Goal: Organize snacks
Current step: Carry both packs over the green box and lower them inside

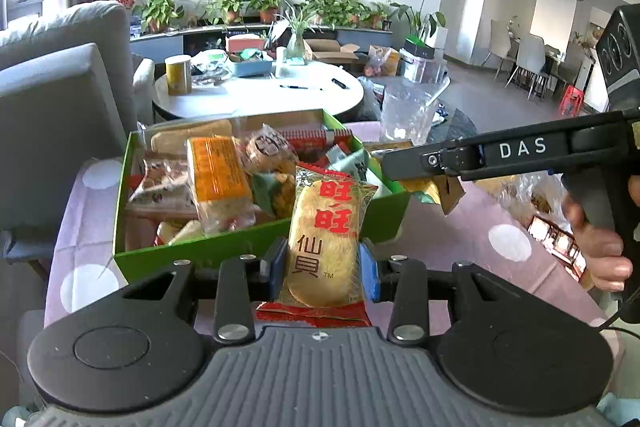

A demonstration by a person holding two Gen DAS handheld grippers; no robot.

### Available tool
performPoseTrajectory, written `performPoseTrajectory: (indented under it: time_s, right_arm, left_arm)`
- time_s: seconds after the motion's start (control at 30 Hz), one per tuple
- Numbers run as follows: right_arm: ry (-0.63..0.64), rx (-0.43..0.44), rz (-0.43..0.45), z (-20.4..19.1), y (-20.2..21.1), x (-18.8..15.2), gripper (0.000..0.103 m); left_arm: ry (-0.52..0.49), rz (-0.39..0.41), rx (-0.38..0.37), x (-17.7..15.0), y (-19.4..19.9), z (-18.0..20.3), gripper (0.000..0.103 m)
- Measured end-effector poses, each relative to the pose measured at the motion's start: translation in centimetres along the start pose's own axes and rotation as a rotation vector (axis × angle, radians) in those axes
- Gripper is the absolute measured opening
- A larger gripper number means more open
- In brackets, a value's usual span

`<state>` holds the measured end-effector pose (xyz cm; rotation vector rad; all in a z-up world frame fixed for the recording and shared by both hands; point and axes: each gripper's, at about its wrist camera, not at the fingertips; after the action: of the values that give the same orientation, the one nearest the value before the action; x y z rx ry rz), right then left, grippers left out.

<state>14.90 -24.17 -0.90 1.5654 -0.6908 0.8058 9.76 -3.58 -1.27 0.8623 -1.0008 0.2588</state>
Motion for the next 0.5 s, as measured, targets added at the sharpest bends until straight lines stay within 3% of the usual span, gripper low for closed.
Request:
performPoseTrajectory:
  time_s: [0.5]
  right_arm:
    - [-0.034,-0.006,0.026,0.2,-0.6,1.6,0.071]
  left_arm:
    - [0.003,0.03,0.019,1.4,0.3,-1.2,0.035]
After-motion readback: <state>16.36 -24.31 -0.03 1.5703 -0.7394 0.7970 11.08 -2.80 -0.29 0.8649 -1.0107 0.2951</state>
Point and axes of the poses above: each gripper's, at about its wrist camera, not at the fingertips, and y roughly against the way its jaws point, z to its right, x to its top, and after that the axes turned 15 degrees about -x, right-handed
